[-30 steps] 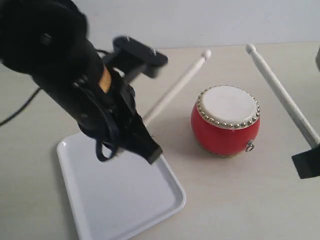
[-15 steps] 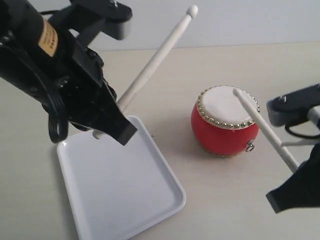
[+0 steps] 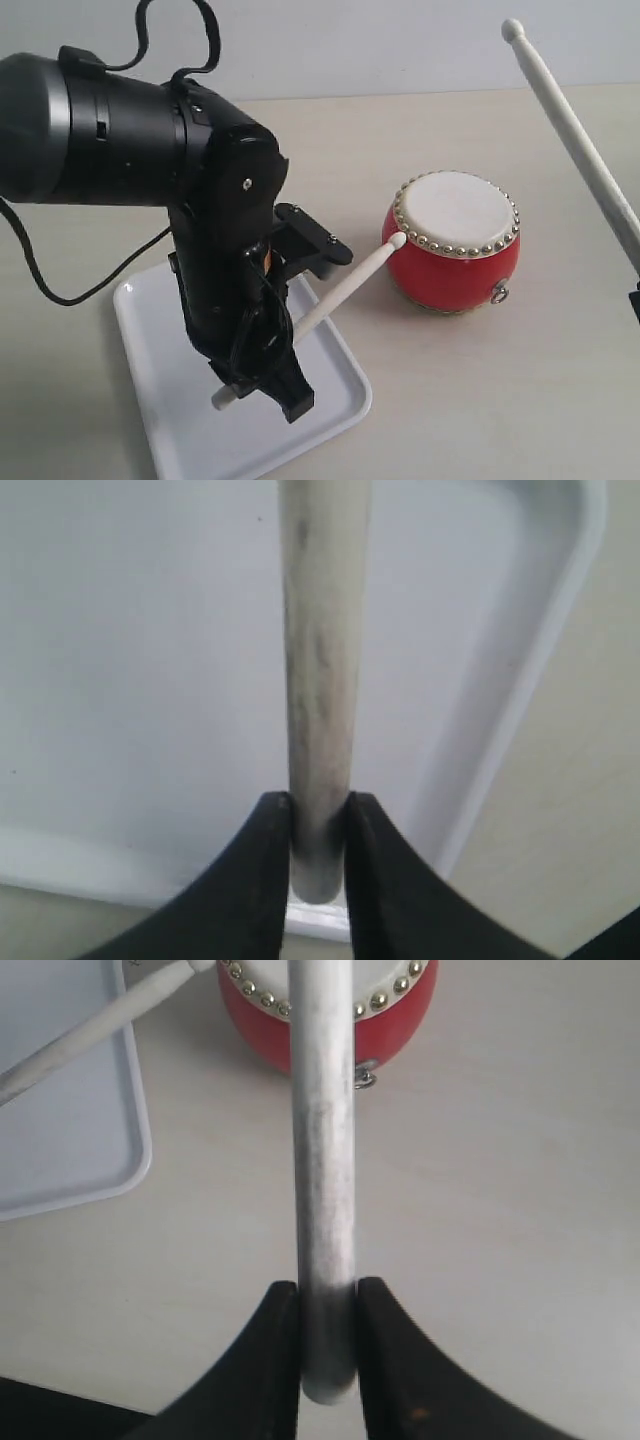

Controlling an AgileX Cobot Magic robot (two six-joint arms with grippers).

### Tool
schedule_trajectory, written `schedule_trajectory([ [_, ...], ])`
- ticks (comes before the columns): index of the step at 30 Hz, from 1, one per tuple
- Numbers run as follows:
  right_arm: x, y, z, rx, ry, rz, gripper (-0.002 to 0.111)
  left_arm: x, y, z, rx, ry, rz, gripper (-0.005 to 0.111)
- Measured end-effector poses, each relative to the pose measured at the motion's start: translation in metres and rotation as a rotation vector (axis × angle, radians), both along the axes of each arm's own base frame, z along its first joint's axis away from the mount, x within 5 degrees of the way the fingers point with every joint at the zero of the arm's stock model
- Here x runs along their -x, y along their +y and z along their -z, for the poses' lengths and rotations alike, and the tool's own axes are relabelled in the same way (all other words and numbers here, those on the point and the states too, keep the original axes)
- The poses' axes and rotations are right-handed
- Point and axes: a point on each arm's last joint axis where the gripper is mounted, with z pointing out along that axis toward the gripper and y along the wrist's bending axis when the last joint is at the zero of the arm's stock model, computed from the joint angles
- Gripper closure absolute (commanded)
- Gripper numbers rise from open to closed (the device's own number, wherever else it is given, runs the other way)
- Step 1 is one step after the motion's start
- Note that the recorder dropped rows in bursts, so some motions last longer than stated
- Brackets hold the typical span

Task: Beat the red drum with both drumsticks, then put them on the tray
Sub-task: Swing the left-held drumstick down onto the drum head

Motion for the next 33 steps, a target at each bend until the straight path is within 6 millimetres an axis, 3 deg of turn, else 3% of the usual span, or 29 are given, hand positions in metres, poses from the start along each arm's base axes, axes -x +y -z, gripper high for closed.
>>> schedule_trajectory([
  [1, 0.000, 0.000, 0.000, 0.002, 0.002, 0.000, 0.108, 0.000, 0.000, -0.001, -0.001, 0.001, 0.000, 0.107],
  [4, -0.002, 0.001, 0.007, 0.036, 0.015, 0.001, 0.108, 0.002, 0.003, -0.029, 0.065, -0.050, 0.000, 0.107],
  [7, -0.007, 0.008, 0.039, 0.154, 0.120, 0.000, 0.108, 0.012, 0.016, -0.080, 0.180, -0.146, 0.004, 0.107],
  [10, -0.008, 0.013, 0.075, 0.271, 0.260, 0.003, 0.108, 0.021, 0.029, -0.112, 0.255, -0.206, 0.004, 0.107],
  [14, -0.011, 0.020, 0.105, 0.397, 0.380, 0.008, 0.108, 0.027, 0.037, -0.130, 0.300, -0.240, 0.004, 0.107],
  [17, -0.017, 0.027, 0.091, 0.353, 0.341, 0.003, 0.108, 0.027, 0.036, -0.120, 0.270, -0.221, 0.011, 0.107],
  [21, -0.018, 0.027, 0.025, 0.109, 0.135, -0.007, 0.108, 0.012, 0.017, -0.091, 0.213, -0.185, 0.057, 0.107],
  [24, -0.010, 0.017, 0.000, 0.009, 0.053, -0.009, 0.108, -0.007, -0.007, -0.069, 0.144, -0.131, 0.095, 0.107],
  [30, -0.002, 0.008, -0.008, -0.038, 0.018, 0.001, 0.108, -0.023, -0.028, -0.014, -0.022, 0.013, 0.138, 0.107],
  [33, -0.002, 0.006, -0.009, -0.039, 0.007, 0.006, 0.108, -0.025, -0.028, -0.003, -0.063, 0.045, 0.140, 0.107],
])
